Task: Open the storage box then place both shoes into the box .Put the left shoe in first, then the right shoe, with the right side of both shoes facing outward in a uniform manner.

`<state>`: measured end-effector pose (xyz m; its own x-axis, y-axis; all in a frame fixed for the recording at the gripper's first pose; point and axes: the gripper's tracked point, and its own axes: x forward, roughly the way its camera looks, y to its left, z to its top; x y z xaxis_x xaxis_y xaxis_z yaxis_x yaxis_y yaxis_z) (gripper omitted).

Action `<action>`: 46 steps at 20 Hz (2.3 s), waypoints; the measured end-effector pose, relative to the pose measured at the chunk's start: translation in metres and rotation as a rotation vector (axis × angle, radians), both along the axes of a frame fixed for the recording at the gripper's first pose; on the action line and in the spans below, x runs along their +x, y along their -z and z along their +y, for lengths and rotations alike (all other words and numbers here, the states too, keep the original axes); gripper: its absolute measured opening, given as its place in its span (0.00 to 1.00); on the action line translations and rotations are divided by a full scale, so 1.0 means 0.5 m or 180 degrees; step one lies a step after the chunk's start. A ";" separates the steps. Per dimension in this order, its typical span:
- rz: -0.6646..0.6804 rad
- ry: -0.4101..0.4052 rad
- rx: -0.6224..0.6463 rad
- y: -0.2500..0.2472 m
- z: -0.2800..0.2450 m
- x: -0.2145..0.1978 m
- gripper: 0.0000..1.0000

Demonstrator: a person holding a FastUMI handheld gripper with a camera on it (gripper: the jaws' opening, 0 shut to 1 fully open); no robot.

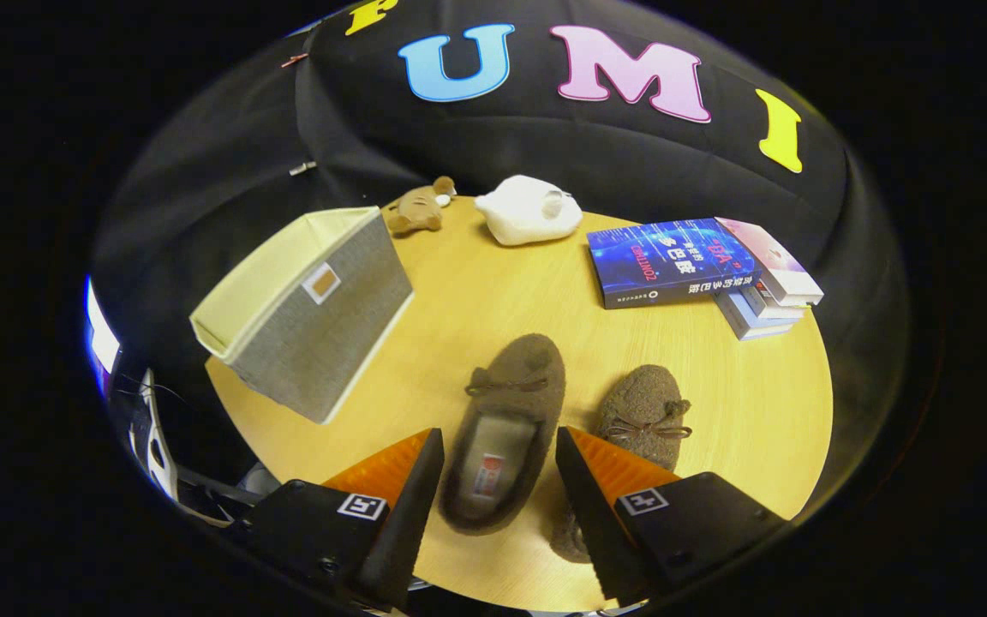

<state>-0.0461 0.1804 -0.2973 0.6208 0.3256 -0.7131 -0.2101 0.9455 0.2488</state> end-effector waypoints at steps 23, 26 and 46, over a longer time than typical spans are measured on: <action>0.0173 0.0660 -0.0222 0.065 -0.039 0.115 0.06; 0.0022 0.0633 -0.0113 -0.028 -0.025 0.125 0.06; 0.0052 0.0614 0.0286 -0.315 0.461 0.299 0.06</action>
<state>0.1036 0.4108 -0.1397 0.6665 0.2645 -0.6970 -0.0226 0.9417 0.3358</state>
